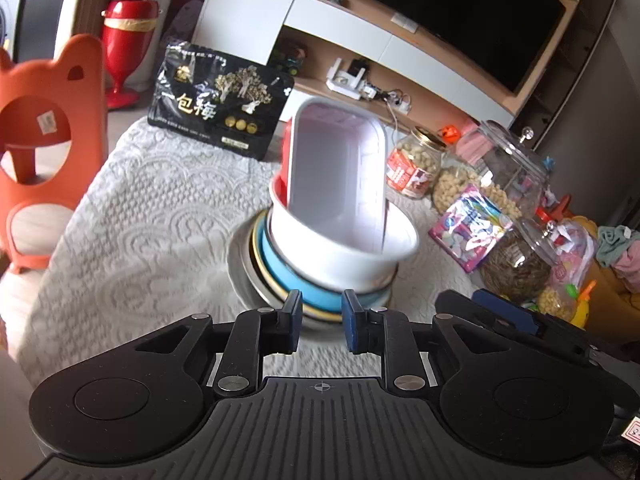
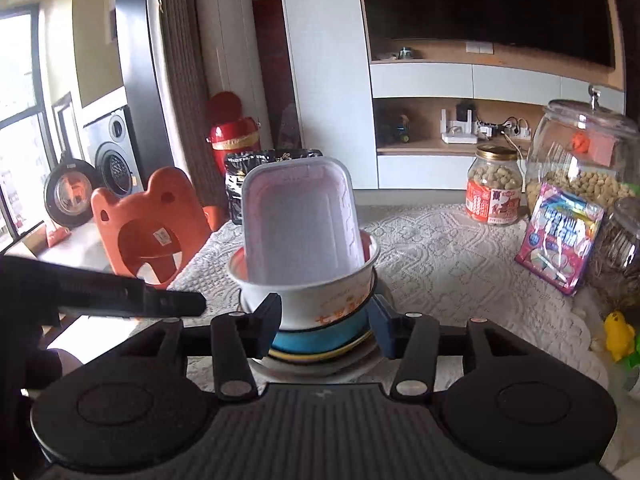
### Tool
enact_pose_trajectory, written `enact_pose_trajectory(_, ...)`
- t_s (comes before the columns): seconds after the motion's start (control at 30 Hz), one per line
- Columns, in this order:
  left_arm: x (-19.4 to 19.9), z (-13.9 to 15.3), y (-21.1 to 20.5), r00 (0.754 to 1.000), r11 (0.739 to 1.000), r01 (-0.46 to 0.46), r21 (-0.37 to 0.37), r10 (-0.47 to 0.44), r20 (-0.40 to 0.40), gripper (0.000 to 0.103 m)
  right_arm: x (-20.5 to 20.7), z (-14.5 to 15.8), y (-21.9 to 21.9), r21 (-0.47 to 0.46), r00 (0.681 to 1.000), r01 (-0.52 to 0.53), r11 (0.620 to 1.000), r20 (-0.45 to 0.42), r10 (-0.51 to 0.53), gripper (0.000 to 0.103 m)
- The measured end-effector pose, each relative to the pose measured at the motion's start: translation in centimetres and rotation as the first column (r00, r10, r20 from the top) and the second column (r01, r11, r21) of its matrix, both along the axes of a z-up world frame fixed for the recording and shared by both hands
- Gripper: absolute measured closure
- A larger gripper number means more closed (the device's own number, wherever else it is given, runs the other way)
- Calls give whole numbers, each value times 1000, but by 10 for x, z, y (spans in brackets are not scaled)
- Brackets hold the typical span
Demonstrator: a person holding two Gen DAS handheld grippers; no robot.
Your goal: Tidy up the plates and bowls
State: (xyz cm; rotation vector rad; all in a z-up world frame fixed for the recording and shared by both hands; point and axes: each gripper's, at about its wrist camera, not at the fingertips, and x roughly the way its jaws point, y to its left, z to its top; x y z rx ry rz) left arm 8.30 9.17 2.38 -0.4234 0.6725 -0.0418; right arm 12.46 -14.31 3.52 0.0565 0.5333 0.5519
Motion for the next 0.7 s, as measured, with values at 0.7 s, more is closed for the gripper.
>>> enact_pose_trajectory(0.7, -104, -40, -86, 981, 927, -51, 372, -23, 192, 86, -87, -68, -43, 52, 997, 50, 997, 64, -53, 44)
